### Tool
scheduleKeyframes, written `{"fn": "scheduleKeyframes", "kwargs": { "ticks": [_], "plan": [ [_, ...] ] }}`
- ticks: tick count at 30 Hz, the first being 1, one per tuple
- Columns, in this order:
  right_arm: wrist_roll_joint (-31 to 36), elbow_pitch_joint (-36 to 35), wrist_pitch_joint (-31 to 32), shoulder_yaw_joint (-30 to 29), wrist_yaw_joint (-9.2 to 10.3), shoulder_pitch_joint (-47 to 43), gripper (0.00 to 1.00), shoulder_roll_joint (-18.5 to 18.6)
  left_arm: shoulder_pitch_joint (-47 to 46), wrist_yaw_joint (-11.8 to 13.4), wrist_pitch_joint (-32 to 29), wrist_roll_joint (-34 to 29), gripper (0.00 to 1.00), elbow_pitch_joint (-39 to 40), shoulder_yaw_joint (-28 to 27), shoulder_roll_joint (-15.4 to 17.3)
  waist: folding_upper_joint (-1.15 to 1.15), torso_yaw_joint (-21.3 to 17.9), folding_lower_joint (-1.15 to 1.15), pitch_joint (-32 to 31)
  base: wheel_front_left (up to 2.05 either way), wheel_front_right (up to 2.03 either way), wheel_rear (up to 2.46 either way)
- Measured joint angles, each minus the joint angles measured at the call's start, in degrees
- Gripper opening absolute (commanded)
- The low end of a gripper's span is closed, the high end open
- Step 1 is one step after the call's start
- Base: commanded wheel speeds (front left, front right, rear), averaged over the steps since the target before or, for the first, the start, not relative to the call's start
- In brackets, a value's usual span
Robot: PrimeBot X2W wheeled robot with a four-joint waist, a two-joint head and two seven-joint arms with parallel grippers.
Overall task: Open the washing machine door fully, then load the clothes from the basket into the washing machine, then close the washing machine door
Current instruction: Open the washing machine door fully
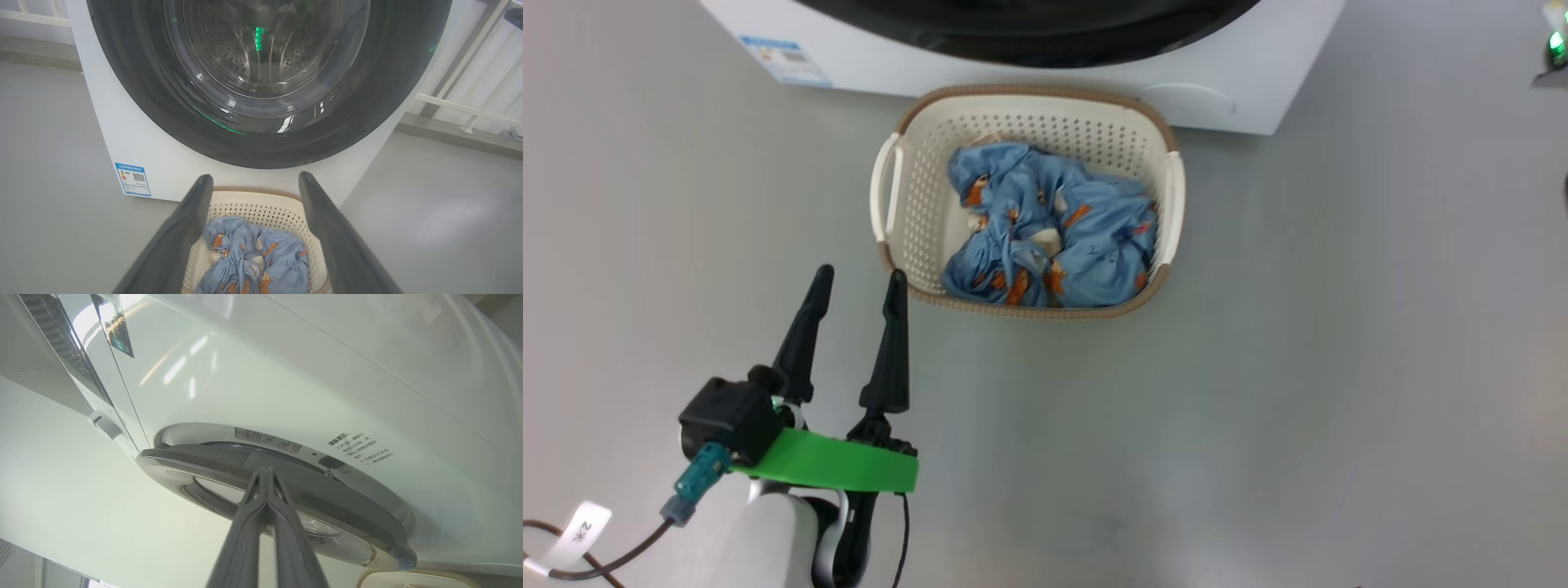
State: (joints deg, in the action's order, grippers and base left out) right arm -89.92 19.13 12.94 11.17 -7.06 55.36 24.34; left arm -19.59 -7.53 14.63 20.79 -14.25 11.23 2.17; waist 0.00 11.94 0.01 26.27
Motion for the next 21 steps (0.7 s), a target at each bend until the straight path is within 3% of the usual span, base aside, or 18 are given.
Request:
{"fn": "scheduleKeyframes", "kwargs": {
  "ticks": [11,21],
  "plan": [
    [-2.41,2.65,10.51,0.33,0.00,7.80,0.00,2.69,-2.51,0.00,0.00,2.81,1.00,1.72,3.09,-0.14,0.00,3.92,0.00,5.13,0.00,0.00,0.00],
    [-2.26,5.48,13.78,1.09,0.00,14.15,0.00,2.74,-3.42,0.00,0.00,4.49,1.00,3.89,4.99,-0.20,0.00,6.50,0.00,8.35,0.00,0.00,0.00]
  ]
}}
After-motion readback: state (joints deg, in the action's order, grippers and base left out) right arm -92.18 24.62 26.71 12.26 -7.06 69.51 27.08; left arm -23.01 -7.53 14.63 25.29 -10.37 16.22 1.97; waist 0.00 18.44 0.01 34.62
